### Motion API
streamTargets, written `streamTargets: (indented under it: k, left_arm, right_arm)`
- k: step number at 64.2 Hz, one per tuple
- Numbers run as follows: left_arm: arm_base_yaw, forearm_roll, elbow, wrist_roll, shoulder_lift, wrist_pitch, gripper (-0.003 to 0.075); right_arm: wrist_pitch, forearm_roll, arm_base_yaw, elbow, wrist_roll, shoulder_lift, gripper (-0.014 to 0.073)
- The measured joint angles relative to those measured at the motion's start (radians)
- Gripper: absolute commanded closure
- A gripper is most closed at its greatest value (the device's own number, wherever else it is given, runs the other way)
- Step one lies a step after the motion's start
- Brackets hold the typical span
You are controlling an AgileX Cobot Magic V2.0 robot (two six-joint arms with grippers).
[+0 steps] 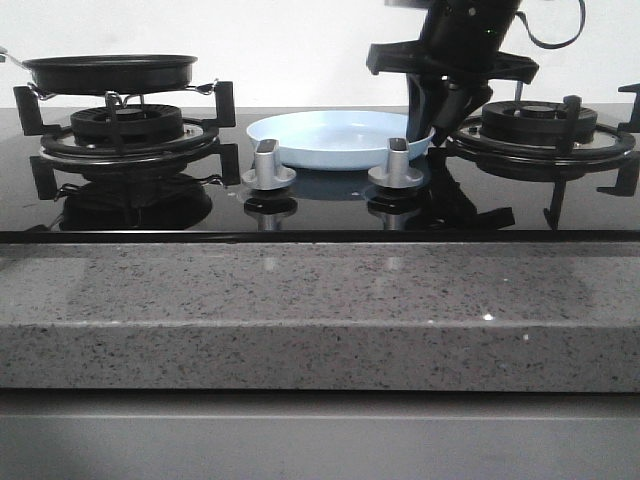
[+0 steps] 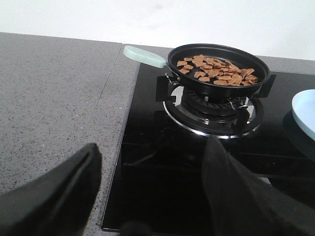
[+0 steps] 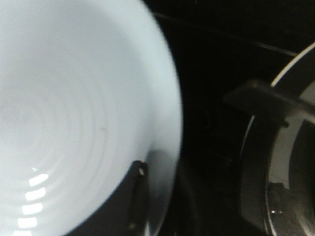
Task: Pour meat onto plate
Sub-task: 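Lower the right gripper to the light blue plate rim and grasp it, then lift the light blue plate with the right gripper toward the pan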
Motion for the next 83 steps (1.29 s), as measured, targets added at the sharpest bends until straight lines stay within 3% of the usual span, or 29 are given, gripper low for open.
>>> streamTargets:
  k: [6,21,36,56,72,83]
  left_arm:
    - [0.000,0.000,0.000,0.000,0.000,0.000,0.0283]
    - [0.000,0.000,0.000,0.000,0.000,0.000,0.0283]
    - [0.000,0.000,0.000,0.000,0.000,0.000,0.0283]
    - [0.000,0.000,0.000,0.000,0.000,0.000,0.0283]
    - [0.000,0.000,0.000,0.000,0.000,0.000,0.0283]
    - [0.000,0.000,0.000,0.000,0.000,0.000,0.0283]
  right_arm:
    - [-0.014,0.009,0.000,-0.003,0.000,0.000,0.0666]
    - [0.029,0.012,0.000,-0.062,0.009,0.000,0.0662]
    - [0.210,0.026,-0.017,-0.236,0.009,0.000,0.0662]
    - [0.235,0.071,-0.048,-0.280,0.009,-0.027,0.0662]
    - [0.212,0.108,-0.004,-0.022,-0.033,-0.203,0.0662]
    - [-0.012,0.127,0.035,0.332,-0.037,-0.405,0.0662]
